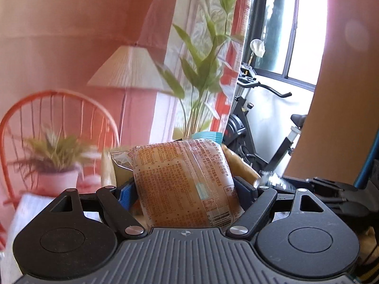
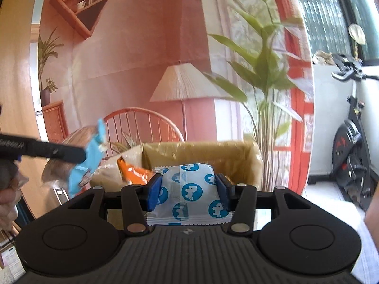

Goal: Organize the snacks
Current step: 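Carry both packets over the box and open both tools to drop them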

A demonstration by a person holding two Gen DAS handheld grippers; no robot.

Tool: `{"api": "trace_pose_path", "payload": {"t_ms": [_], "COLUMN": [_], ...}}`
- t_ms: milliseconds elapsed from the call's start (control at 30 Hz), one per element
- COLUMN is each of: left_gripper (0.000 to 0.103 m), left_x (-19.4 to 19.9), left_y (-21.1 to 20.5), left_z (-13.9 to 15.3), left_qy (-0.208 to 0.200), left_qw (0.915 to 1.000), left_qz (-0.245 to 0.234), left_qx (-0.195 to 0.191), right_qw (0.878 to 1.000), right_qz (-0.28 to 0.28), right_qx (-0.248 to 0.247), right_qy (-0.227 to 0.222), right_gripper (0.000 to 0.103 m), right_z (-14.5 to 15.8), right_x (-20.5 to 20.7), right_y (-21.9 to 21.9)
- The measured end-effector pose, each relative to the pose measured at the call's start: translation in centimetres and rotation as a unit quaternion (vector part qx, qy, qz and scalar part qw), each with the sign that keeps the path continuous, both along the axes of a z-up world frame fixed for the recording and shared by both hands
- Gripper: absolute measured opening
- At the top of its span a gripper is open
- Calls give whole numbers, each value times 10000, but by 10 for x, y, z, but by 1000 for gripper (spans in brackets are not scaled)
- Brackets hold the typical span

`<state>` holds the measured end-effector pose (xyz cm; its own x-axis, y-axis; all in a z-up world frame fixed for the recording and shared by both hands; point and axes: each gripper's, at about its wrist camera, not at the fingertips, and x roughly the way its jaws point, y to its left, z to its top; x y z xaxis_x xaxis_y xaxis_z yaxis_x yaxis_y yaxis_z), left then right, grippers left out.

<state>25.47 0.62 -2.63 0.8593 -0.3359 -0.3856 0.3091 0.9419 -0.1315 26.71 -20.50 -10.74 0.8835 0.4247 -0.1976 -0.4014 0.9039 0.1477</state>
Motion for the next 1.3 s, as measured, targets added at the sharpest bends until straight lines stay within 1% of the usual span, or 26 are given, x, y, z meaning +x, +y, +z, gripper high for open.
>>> {"api": "trace_pose_path", "payload": {"t_ms": [133,267,333,400,467,567,667,800,900,967,1067,1133,1233,1300], "left_gripper": [84,84,84,84,84,84,84,85,86,87,87,87,87,87], "left_x": [44,85,103,118,129,138,149,163,165,165,159,154,149,146], "left_y": [-3,-11,-15,-18,-19,-18,-14,-9,-5,-5,-4,-3,-1,1], "left_z": [11,12,8,1,-7,-18,-25,-31,-29,-27,-21,-17,-16,-16], "left_qy": [4,76,184,388,529,735,983,1279,1232,1204,1011,957,862,844], "left_qw": [10000,9999,9996,9986,9976,9957,9937,9904,9912,9913,9934,9941,9950,9950], "left_qz": [18,38,8,-69,-88,-95,-89,-105,-95,-50,-51,-34,17,54], "left_qx": [-33,112,233,339,438,547,531,510,476,524,548,510,494,532], "right_qw": [9999,9997,9996,9995,9994,9992,9984,9980,9975,9971,9969,9970,9974,9971], "right_qz": [54,88,63,35,-10,-16,-44,-13,34,29,1,-26,-59,-191], "right_qx": [-130,-205,-236,-229,-226,-280,-433,-456,-496,-543,-521,-498,-473,-550], "right_qy": [31,112,160,197,243,291,373,447,494,537,583,596,544,486], "right_gripper": [51,51,51,51,51,51,51,51,51,51,51,51,51,51], "right_z": [4,4,2,1,0,-1,-4,-7,-11,-14,-15,-15,-12,-10], "right_x": [29,55,66,75,85,97,108,116,118,120,122,124,128,132], "right_y": [7,12,15,17,20,25,33,42,46,48,47,48,51,57]}}
